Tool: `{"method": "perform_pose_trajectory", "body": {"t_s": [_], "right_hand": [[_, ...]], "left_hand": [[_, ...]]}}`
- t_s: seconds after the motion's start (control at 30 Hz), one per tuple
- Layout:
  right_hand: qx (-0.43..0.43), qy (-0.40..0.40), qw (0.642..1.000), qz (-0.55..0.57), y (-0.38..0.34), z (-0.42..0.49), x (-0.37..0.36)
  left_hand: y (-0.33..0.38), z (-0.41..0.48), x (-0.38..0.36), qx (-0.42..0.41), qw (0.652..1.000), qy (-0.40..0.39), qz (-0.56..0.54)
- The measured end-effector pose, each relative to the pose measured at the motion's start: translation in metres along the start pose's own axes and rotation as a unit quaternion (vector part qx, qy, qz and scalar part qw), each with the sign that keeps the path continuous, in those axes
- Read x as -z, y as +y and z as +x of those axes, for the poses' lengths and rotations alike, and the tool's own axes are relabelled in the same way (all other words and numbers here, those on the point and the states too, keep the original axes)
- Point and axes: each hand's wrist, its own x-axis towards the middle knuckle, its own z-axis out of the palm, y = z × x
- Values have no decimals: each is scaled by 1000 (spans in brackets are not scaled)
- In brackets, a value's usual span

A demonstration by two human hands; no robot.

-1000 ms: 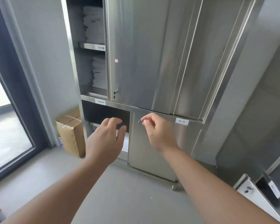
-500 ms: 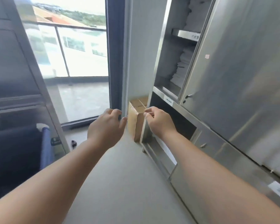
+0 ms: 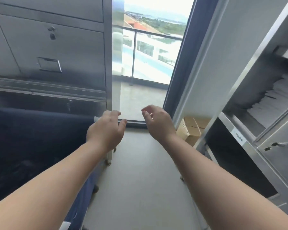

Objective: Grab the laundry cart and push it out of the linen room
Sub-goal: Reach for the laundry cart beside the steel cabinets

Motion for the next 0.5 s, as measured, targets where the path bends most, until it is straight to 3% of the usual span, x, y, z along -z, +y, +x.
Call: {"method": "perform_pose_trajectory", "body": {"t_s": [0.5], "right_hand": [[177, -138, 969, 102, -48, 86, -115]], "left_hand": [[-64, 22, 6, 195, 972, 106, 73]]}}
